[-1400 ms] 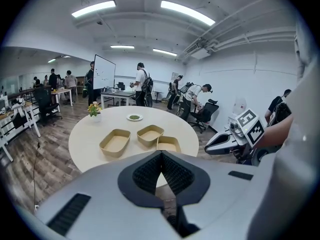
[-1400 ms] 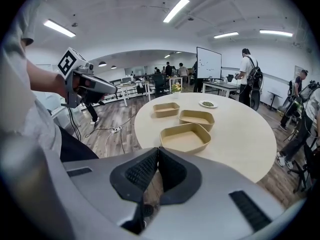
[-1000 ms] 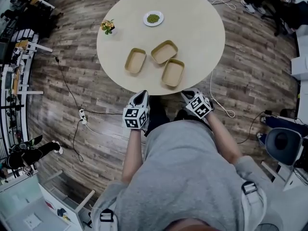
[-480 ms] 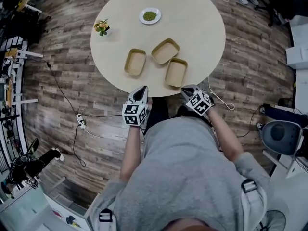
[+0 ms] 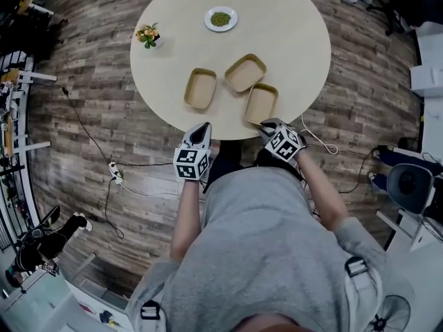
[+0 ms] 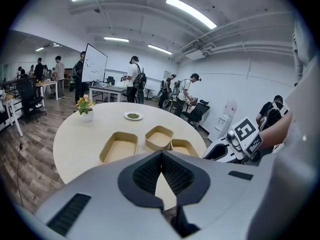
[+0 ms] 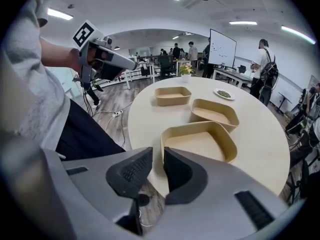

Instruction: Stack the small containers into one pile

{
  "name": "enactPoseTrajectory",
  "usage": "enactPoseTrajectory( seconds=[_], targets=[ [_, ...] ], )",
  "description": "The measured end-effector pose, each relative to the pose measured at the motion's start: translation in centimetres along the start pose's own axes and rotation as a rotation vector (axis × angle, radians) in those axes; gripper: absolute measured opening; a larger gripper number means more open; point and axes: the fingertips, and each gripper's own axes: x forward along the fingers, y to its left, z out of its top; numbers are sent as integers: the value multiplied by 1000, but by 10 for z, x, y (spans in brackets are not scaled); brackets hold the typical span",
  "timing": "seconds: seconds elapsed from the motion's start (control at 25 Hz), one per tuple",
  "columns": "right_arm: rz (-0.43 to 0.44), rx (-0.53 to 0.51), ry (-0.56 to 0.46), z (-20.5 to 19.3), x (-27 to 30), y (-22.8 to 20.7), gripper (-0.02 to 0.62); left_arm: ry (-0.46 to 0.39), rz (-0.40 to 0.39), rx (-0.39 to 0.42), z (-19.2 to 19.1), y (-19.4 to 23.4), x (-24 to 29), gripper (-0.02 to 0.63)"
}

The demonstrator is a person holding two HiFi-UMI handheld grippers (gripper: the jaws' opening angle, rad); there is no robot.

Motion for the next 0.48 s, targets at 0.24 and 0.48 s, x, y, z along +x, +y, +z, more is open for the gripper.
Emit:
enactPoseTrajectory(
  seconds=[0.24, 0.48],
  targets=[
    [-11, -7, 34, 1, 19, -2, 80, 10, -6, 5, 0, 16, -1, 17],
    [-32, -18, 91, 1, 41, -7, 75, 40, -11, 0, -4, 36, -5, 17]
  ],
)
